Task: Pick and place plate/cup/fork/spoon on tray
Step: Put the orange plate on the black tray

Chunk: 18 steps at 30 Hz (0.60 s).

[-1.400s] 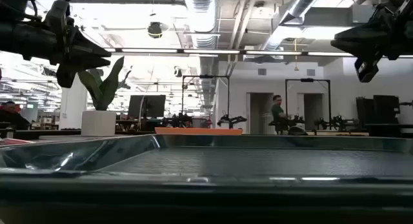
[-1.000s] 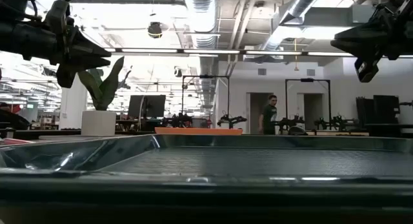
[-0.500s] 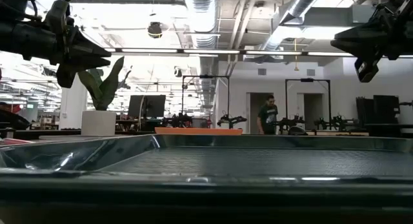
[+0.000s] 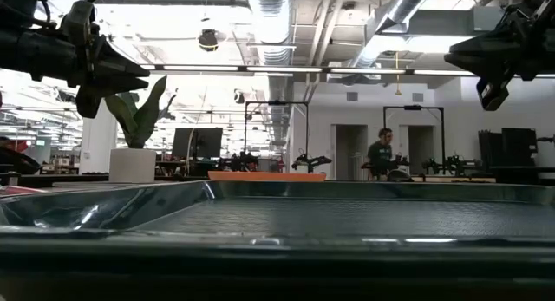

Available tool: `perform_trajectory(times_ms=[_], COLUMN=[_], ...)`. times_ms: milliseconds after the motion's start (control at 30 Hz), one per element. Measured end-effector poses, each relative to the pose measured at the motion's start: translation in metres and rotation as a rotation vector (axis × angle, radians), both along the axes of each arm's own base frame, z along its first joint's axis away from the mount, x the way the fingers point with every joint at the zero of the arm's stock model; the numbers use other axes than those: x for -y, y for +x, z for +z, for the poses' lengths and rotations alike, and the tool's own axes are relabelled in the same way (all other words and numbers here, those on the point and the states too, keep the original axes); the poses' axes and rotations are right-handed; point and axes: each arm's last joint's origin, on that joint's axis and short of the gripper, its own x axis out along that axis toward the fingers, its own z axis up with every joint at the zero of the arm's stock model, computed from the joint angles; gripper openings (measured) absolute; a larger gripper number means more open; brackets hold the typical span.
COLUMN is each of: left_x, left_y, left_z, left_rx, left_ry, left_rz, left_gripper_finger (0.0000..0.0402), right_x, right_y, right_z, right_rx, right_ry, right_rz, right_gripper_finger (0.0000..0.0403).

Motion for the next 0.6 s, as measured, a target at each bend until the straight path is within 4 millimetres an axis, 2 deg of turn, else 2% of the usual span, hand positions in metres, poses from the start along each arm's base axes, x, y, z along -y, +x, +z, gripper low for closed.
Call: perform_trajectory(times_ms=[167,367,600], left_x=[0.0,0.0004,-0.0013], left_y=[-0.0001,0.0001,-0.0007], left_z=[-0.0004,-0.0001,0.0002], left_rx=[-0.007,0.043,0.121], left_ry=[0.002,-0.103,-0.242], left_rz=[0.0,-0.009,0.067], left_gripper_finger=[0.0089,0.0089,0.0089], right_x=[0.0,0.0,0.002], right_y=[0.0,0.0001,0.0002], right_z=[-0.0001,-0.0002,-0.0002], right_rx=[0.0,-0.001,-0.024], right_ry=[0.0,-0.001,-0.107], right_rz=[0.0,-0.001,-0.048], right_gripper_finger=[0.0088,0.0088,0.0088])
